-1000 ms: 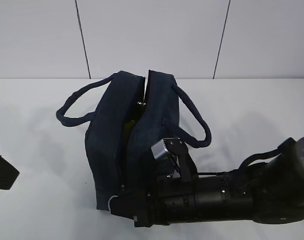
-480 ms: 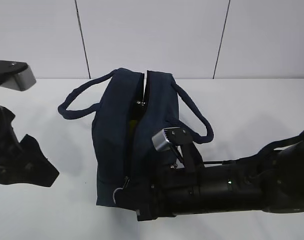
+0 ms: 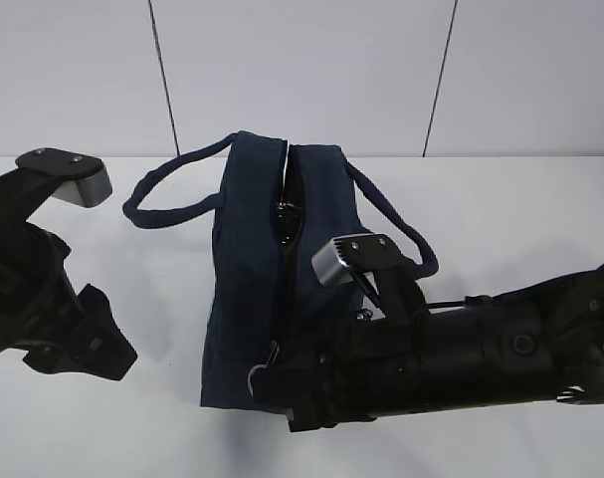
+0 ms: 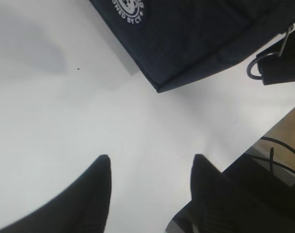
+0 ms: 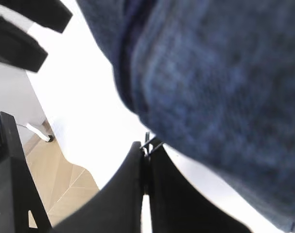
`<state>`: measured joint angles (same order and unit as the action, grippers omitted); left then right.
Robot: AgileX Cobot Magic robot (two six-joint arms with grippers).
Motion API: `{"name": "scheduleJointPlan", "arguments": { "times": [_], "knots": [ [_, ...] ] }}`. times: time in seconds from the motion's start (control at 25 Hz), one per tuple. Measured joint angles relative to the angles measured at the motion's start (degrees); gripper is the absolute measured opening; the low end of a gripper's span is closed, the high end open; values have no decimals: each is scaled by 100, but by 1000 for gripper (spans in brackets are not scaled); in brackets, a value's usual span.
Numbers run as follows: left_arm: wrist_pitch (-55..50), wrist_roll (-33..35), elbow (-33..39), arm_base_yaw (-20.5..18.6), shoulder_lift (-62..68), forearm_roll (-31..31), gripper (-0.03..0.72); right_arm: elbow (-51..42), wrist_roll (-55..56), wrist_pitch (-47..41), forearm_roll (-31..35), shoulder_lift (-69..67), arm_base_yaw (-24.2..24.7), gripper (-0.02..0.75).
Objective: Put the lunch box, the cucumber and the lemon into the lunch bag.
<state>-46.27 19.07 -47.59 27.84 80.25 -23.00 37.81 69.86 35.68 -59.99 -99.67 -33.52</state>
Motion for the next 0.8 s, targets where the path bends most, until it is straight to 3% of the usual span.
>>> {"name": "scheduleJointPlan", "arguments": {
  "times": [0.28, 0.6, 0.8],
  "knots": [
    [0, 343, 0, 39, 17, -359, 379, 0, 438, -137, -298, 222, 0, -11],
    [464, 551, 0, 741, 131, -480, 379, 0, 699, -187, -377, 343, 0, -13],
    [631, 579, 0, 842, 379, -440, 379, 0, 789, -217, -426, 494, 0, -13]
  ]
}}
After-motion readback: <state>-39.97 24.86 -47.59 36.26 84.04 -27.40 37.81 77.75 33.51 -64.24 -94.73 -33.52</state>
